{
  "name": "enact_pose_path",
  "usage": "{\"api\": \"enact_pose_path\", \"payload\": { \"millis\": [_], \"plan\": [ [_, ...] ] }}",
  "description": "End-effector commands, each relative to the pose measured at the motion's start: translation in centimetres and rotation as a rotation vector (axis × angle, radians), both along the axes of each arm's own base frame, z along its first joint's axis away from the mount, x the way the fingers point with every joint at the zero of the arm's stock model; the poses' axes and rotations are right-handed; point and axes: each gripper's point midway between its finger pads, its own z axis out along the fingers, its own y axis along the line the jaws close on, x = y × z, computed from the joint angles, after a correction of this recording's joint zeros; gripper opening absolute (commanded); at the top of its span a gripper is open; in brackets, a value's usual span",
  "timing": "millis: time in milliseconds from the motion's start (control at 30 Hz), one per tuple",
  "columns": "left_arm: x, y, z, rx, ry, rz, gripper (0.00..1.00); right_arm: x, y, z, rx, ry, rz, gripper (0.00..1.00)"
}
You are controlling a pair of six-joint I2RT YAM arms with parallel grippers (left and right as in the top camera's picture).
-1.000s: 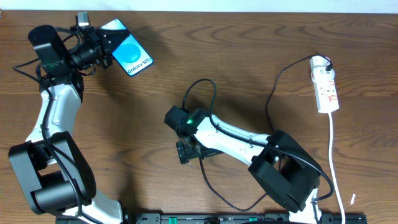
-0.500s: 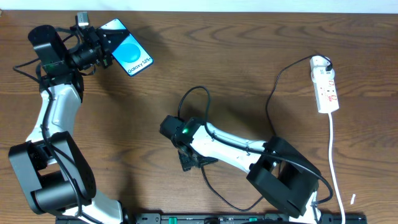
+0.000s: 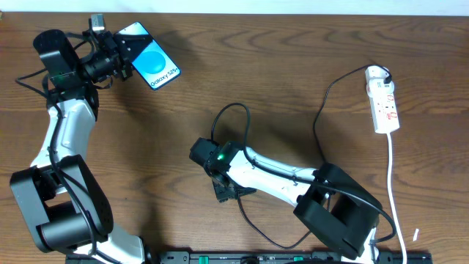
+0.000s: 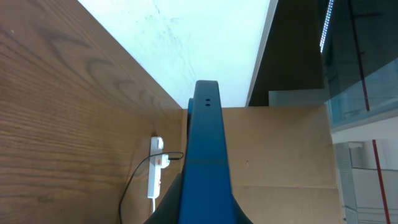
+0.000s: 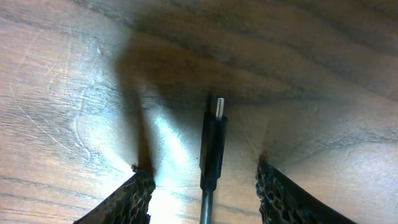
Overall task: Plug charger to phone and switch on socket
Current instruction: 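Lower the right gripper onto the black cable's connector and grasp it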
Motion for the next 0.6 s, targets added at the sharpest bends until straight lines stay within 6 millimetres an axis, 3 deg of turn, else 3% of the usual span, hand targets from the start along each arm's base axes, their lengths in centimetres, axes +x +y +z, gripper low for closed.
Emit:
{"api": "enact_pose_path", "payload": {
  "millis": [0, 367, 567],
  "plan": [
    [-0.2, -0.1, 2.1, 0.023, -0.068, -0.012, 0.07, 1.1, -2.4, -2.9, -0.112, -0.058, -0.019, 0.52],
    [-0.2, -0.1, 2.1, 0.023, -0.068, -0.012, 0.08, 2.0, -2.7, -2.9, -0.095, -0.051, -0.036, 0.42],
    [-0.3, -0.2, 2.1, 0.022, -0.068, -0.016, 0.07, 1.6, -2.9, -2.9, -0.102, -0.035, -0.03, 0.01]
  ]
}}
